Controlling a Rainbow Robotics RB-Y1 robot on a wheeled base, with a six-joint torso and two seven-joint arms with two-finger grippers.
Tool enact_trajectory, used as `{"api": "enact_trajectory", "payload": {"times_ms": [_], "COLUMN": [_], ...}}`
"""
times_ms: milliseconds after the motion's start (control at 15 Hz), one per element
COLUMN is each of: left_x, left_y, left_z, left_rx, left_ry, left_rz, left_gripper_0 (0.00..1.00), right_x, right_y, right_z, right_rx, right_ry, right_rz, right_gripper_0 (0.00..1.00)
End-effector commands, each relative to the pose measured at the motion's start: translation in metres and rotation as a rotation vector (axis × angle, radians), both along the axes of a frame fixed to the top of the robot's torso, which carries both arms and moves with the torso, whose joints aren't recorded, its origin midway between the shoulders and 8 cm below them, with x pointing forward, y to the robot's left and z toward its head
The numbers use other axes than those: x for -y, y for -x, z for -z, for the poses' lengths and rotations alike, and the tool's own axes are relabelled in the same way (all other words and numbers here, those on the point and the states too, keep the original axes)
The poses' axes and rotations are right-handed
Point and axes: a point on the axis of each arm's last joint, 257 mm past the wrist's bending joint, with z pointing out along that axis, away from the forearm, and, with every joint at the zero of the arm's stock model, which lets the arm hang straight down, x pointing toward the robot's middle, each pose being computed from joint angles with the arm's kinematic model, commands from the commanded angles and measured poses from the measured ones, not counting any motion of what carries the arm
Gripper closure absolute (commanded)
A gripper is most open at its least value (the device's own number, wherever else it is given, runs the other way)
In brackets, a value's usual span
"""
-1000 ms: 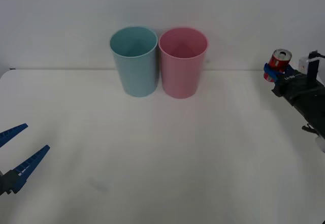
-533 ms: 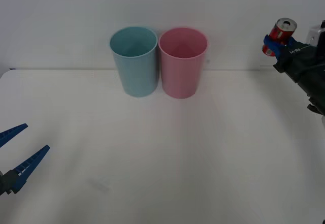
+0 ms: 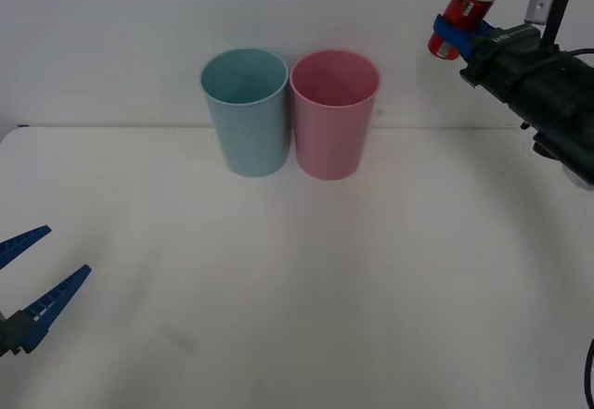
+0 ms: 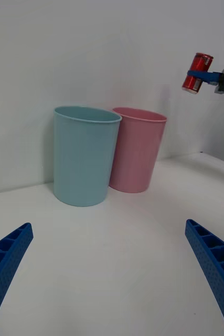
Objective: Grasp the object on the table and drop it into the matching bin: aluminum can to the light blue bin, PET bottle to the pink bin.
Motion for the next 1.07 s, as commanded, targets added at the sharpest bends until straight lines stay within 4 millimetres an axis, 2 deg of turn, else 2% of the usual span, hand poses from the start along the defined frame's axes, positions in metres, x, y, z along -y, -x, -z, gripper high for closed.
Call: {"api": "enact_trajectory", "payload": {"times_ms": [67,400,667,1067], "left_x": [0.0,0.0,0.0,0.0], "left_y": [0.0,0.0,0.0,0.0], "left_z": [0.0,0.0,0.0,0.0], "left_rx": [0.0,0.0,0.0,0.0], "left_ry": [0.0,0.0,0.0,0.0], "left_rz": [0.0,0.0,0.0,0.0], "left_gripper_0": [0.0,0.0,0.0,0.0], "right_x": [-0.036,-0.113,-0.162,-0.244], "right_y": [-0.001,-0.001,-0.002,-0.029], "right_z": [-0.01,-0.016,-0.011,-0.005], "right_rx": [0.005,0.008,-0.007,-0.08], "right_ry": [0.008,0.005,0.013,0.038], "right_rz": [-0.056,-0.129,-0.157,-0.204], "right_gripper_0": [1.0,1.0,1.0,1.0]}}
